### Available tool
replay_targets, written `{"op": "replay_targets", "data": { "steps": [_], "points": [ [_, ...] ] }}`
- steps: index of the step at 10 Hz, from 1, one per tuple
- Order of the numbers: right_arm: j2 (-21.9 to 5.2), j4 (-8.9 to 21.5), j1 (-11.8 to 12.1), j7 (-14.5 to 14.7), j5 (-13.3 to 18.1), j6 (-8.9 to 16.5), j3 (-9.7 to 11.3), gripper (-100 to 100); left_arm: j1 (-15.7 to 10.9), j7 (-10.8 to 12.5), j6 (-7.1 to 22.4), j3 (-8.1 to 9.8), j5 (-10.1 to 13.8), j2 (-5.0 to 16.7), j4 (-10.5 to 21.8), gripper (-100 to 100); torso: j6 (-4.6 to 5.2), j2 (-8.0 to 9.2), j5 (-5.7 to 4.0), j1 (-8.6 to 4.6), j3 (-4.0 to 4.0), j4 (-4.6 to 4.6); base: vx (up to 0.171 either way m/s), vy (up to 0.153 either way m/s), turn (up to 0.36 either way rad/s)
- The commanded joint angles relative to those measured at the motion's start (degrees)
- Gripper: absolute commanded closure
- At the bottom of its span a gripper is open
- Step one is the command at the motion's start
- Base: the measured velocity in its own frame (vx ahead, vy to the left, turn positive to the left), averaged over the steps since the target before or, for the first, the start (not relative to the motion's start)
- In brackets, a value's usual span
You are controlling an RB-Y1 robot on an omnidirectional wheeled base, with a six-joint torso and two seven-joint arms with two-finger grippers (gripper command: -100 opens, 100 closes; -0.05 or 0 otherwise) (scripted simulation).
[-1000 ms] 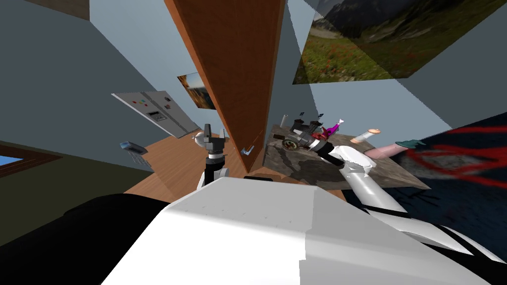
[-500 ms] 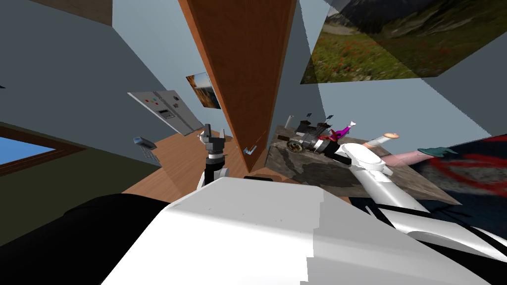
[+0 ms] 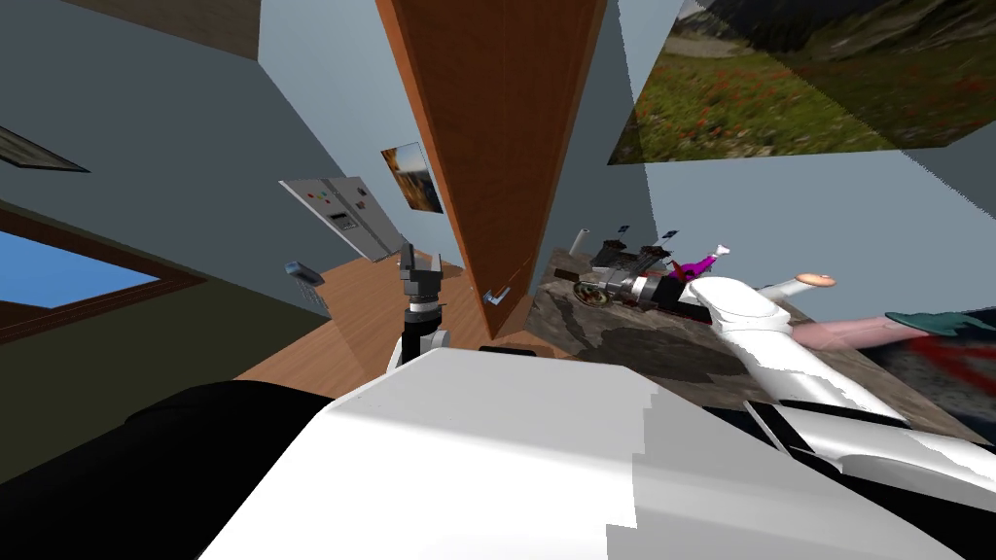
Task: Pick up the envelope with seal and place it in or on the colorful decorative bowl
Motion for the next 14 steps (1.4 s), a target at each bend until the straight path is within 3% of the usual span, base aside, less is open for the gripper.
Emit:
{"op": "replay_targets", "data": {
  "steps": [1, 2, 3, 4, 7, 8, 9, 10, 12, 14],
  "points": [
    [-1.1, 2.0, -0.1, 0.7, 2.7, -1.4, -0.1, -100, 0.0, 0.0, 0.0, 0.00, 0.0, 0.0, 0.0, 0, 0.00, 0.00, 0.00, 0.00, 0.00, 0.00, 0.031, 0.018, 0.069],
    [-3.2, 5.2, -0.5, 1.6, 4.5, -3.6, -0.1, -100, 0.0, 0.0, 0.0, 0.00, 0.0, 0.0, 0.0, 0, 0.03, -0.02, -0.02, -0.04, -0.01, -0.01, 0.045, 0.023, 0.135],
    [-3.2, 5.2, -0.5, 1.6, 5.9, -3.6, -0.1, -100, 0.0, 0.0, 0.0, 0.00, 0.0, 0.0, 0.0, 0, 0.02, -0.04, -0.01, -0.03, -0.02, -0.01, 0.040, 0.015, 0.059],
    [-5.2, 7.7, -0.8, 2.6, 7.9, -5.8, 0.1, -100, 0.0, 0.0, 0.0, 0.00, 0.0, 0.0, 0.0, 0, 0.04, -0.03, -0.02, -0.05, -0.02, -0.01, 0.051, 0.022, 0.114],
    [-7.2, 11.3, -0.9, 3.6, 12.1, -8.0, 0.2, -100, 0.0, 0.0, 0.0, 0.00, 0.0, 0.0, 0.0, 0, 0.03, -0.04, -0.02, -0.05, -0.02, -0.01, 0.040, 0.012, 0.081],
    [-9.0, 14.3, -1.0, 4.6, 13.9, -10.2, 0.4, -100, 0.0, 0.0, 0.0, 0.01, 0.0, 0.0, 0.0, 0, 0.04, -0.03, -0.03, -0.07, -0.02, -0.01, 0.051, 0.006, 0.124],
    [-9.0, 14.3, -1.0, 4.6, 15.0, -10.2, 0.4, -100, 0.0, 0.0, 0.0, 0.00, 0.0, 0.0, 0.0, 0, 0.03, -0.06, -0.02, -0.09, -0.03, -0.01, 0.051, -0.001, 0.060],
    [-10.7, 15.8, -0.9, 5.7, 16.9, -12.3, 0.7, -100, 0.0, 0.0, 0.0, 0.01, 0.0, 0.0, 0.0, 0, 0.05, -0.05, -0.04, -0.10, -0.03, -0.02, 0.060, 0.006, 0.112],
    [-10.7, 17.2, -0.9, 5.7, 17.7, -12.3, 0.7, -100, 0.0, 0.0, 0.0, 0.01, 0.0, 0.0, 0.0, 0, 0.06, -0.05, -0.03, -0.09, -0.04, -0.02, 0.033, 0.002, 0.020],
    [-13.7, 22.6, -0.5, 7.8, 21.7, -16.3, 1.2, -100, 0.0, 0.0, 0.0, 0.00, 0.0, 0.0, 0.0, 0, 0.03, -0.02, -0.03, -0.08, -0.01, -0.01, 0.064, 0.005, 0.124]
  ]
}}
